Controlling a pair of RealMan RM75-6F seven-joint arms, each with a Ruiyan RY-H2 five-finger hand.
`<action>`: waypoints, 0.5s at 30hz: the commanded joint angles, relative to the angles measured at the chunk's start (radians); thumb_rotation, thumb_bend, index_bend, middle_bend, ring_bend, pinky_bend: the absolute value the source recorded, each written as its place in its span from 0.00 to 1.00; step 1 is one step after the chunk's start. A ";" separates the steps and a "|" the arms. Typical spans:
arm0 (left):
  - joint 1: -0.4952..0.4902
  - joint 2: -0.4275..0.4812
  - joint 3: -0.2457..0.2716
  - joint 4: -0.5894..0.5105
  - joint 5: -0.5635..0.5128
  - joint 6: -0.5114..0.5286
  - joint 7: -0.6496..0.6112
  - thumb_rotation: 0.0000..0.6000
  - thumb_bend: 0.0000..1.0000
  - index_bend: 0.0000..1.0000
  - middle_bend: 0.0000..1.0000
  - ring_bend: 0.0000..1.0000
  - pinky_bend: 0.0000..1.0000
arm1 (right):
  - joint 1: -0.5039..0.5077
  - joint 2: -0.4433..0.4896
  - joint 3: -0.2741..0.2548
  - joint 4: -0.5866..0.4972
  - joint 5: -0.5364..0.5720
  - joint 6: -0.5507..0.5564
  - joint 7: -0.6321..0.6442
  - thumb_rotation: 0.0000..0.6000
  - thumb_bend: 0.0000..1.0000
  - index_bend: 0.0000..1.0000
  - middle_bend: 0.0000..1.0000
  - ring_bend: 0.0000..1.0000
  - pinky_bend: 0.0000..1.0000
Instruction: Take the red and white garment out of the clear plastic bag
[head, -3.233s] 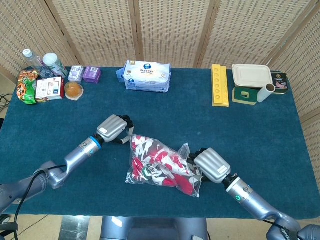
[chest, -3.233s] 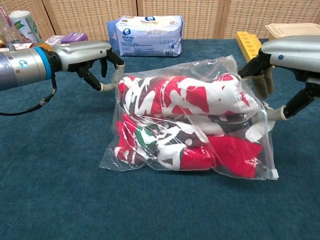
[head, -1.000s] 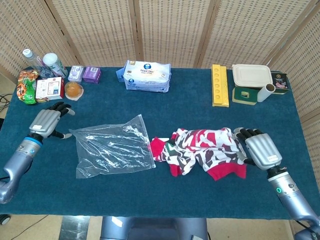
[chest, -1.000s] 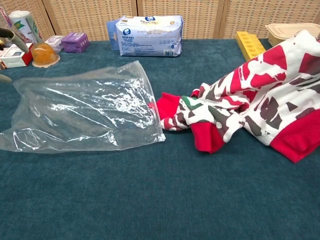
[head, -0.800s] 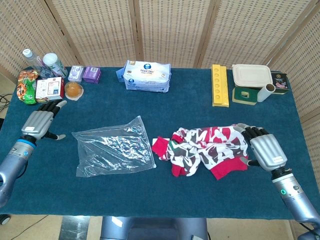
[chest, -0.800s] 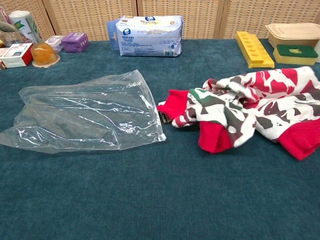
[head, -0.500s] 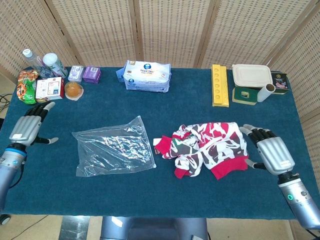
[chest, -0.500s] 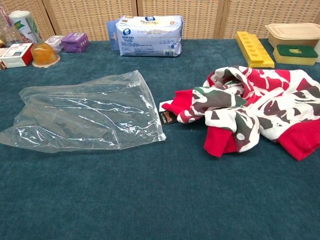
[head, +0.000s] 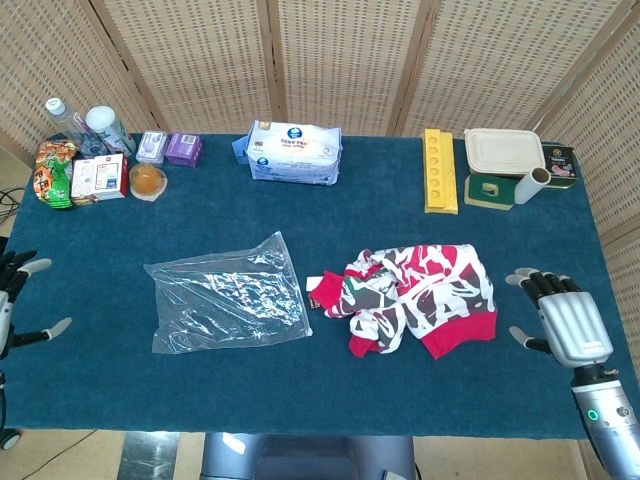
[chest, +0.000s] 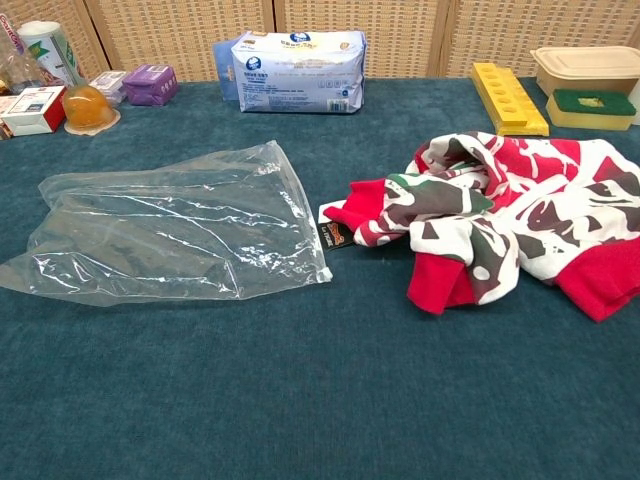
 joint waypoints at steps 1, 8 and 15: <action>0.063 0.011 0.035 -0.033 0.039 0.065 -0.004 1.00 0.09 0.22 0.14 0.05 0.19 | -0.022 -0.013 -0.011 -0.001 0.002 0.018 -0.015 1.00 0.22 0.31 0.30 0.32 0.33; 0.160 0.018 0.082 -0.061 0.074 0.156 0.050 1.00 0.09 0.25 0.15 0.06 0.19 | -0.071 -0.037 -0.031 0.008 -0.018 0.072 -0.013 1.00 0.22 0.34 0.32 0.33 0.33; 0.193 0.021 0.083 -0.097 0.114 0.187 0.094 1.00 0.09 0.25 0.15 0.06 0.19 | -0.098 -0.037 -0.048 0.013 -0.067 0.097 0.026 1.00 0.22 0.35 0.32 0.33 0.32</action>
